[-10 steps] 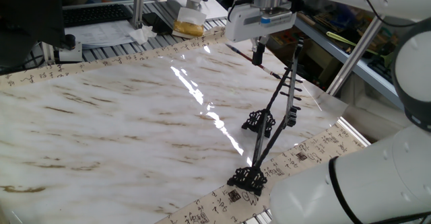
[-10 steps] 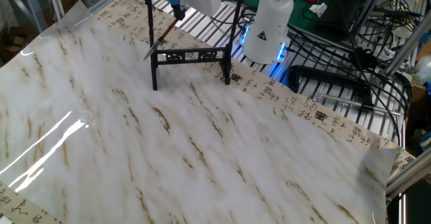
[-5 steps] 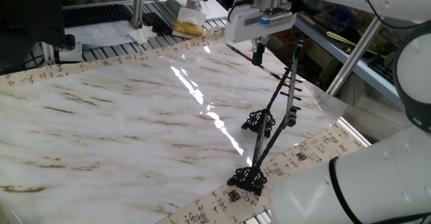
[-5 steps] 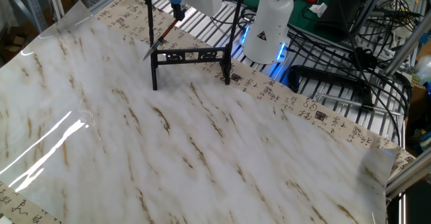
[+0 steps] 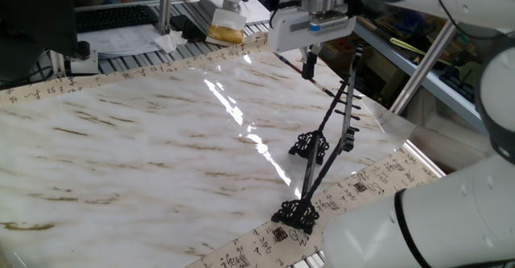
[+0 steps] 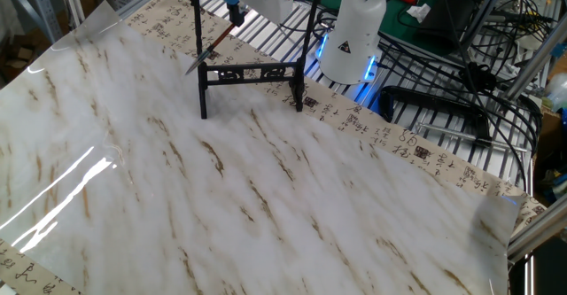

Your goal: Place the brush on the pen rack

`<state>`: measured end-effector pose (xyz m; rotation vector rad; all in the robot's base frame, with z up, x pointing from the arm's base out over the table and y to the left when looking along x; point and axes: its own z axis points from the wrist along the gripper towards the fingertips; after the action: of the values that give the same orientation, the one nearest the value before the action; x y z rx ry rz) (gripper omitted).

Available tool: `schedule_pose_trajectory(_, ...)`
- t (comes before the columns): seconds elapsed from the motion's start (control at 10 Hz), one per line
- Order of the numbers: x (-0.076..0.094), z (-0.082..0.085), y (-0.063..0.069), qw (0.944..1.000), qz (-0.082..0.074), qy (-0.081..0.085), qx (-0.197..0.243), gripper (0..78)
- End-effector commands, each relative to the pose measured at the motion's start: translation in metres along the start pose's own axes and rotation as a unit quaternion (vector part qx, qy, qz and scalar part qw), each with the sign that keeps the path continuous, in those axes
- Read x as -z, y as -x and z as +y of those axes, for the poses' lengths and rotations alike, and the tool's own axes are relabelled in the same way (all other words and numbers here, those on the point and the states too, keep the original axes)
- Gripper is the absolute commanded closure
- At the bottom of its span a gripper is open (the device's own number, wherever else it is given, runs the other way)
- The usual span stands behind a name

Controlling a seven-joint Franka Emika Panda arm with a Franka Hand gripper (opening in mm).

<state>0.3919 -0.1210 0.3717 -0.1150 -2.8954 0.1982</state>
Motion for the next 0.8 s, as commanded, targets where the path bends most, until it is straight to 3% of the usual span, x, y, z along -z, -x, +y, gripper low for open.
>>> schedule_pose_trajectory(0.1, 0.0043, 0.0009, -0.0028, 0.9996, -0.025, -0.013, 0.004, 76.4)
schedule_pose_trajectory(0.8, 0.0043, 0.0009, -0.0028, 0.9981, -0.054, -0.028, 0.01, 76.4)
